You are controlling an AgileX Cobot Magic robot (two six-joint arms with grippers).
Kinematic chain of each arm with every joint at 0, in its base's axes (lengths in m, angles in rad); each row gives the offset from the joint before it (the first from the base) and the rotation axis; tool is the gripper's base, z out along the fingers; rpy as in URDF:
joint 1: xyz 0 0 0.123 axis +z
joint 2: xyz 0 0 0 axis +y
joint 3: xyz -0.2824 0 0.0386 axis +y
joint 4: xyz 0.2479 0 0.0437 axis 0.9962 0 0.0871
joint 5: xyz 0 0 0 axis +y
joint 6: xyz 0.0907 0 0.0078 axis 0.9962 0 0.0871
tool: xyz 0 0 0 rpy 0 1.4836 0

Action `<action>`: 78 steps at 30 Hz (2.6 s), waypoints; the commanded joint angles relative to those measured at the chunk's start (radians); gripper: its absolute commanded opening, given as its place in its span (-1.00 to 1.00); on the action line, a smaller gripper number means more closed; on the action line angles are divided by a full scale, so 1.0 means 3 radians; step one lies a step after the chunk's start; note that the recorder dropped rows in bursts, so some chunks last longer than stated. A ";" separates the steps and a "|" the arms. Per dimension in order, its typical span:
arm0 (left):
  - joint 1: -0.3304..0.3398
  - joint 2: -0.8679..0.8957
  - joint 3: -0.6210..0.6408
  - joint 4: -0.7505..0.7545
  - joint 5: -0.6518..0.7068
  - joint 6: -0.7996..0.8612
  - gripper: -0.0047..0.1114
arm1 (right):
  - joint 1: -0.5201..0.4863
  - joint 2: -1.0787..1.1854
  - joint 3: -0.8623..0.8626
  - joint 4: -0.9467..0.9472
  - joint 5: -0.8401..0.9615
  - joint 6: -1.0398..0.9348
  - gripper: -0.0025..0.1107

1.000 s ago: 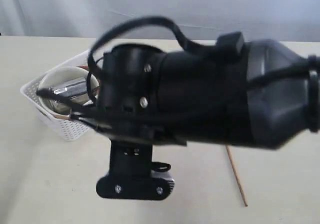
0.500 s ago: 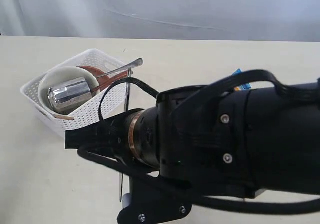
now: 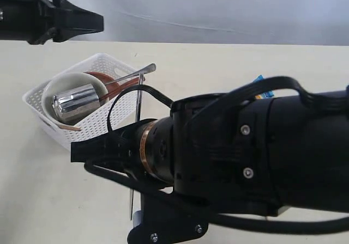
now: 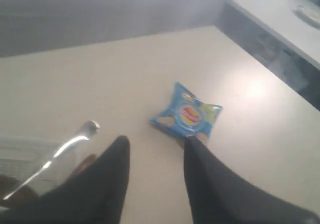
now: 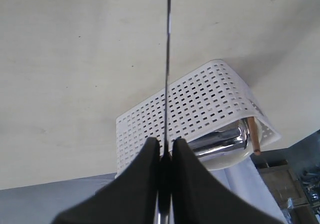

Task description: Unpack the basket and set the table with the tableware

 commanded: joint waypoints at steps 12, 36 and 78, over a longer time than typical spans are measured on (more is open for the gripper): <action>-0.0006 0.0442 -0.0100 0.0174 -0.1440 0.0017 0.22 | -0.0001 -0.0030 0.0008 -0.0064 0.0016 0.0034 -0.96; -0.0717 0.0449 0.0431 -0.0462 -0.0603 0.0630 -0.12 | -0.0001 -0.0030 0.0008 -0.0064 0.0004 0.0133 -0.96; -0.0702 0.0449 0.0396 -0.0690 -0.0188 0.0791 -0.92 | 0.0090 -0.0069 0.0002 -0.0044 -0.0003 0.0479 -0.06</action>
